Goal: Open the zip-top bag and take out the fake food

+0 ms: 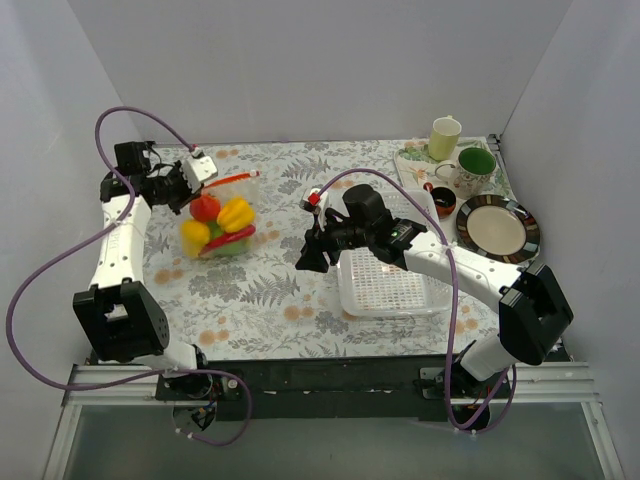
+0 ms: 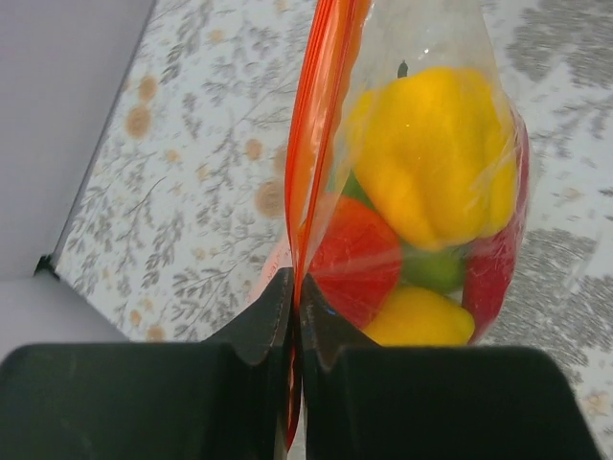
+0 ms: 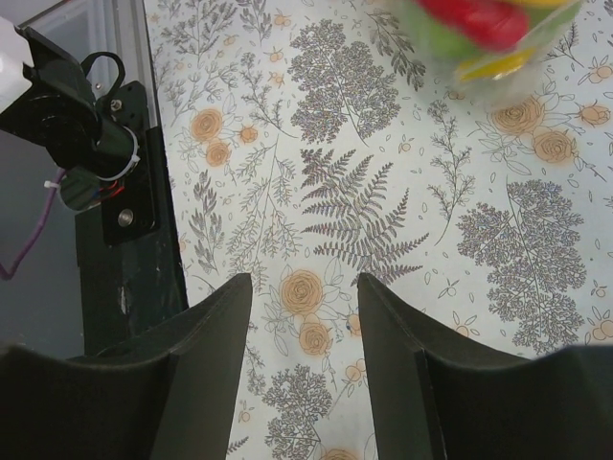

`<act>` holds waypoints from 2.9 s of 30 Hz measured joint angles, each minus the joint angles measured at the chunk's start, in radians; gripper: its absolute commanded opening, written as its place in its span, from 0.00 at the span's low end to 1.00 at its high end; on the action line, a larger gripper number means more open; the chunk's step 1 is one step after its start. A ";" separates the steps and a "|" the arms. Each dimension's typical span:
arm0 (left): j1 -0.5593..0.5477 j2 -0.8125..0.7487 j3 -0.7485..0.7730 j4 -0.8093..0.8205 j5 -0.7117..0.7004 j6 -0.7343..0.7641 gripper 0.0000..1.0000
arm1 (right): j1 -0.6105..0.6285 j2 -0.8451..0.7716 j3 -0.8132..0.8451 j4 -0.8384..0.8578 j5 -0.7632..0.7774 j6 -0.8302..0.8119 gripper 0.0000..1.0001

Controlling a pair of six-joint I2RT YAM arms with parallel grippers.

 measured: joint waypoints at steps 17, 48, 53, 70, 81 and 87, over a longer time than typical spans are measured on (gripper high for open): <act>-0.149 -0.032 -0.127 0.056 -0.065 -0.328 0.21 | 0.000 0.003 -0.001 0.000 0.015 0.000 0.57; -0.082 0.438 0.005 0.267 -0.248 -0.711 0.98 | 0.286 0.014 -0.179 0.220 0.182 0.168 0.50; -0.053 0.406 0.000 0.257 -0.212 -0.695 0.98 | 0.285 0.058 -0.179 0.287 0.214 0.197 0.50; -0.042 0.353 -0.090 0.078 -0.061 -0.563 0.00 | 0.288 0.268 -0.072 0.307 0.245 0.254 0.52; -0.039 0.357 -0.090 0.032 -0.082 -0.625 0.00 | 0.310 0.328 -0.029 0.307 0.231 0.262 0.52; -0.033 0.273 -0.158 0.096 -0.219 -0.725 0.00 | 0.317 0.334 -0.034 0.308 0.237 0.266 0.58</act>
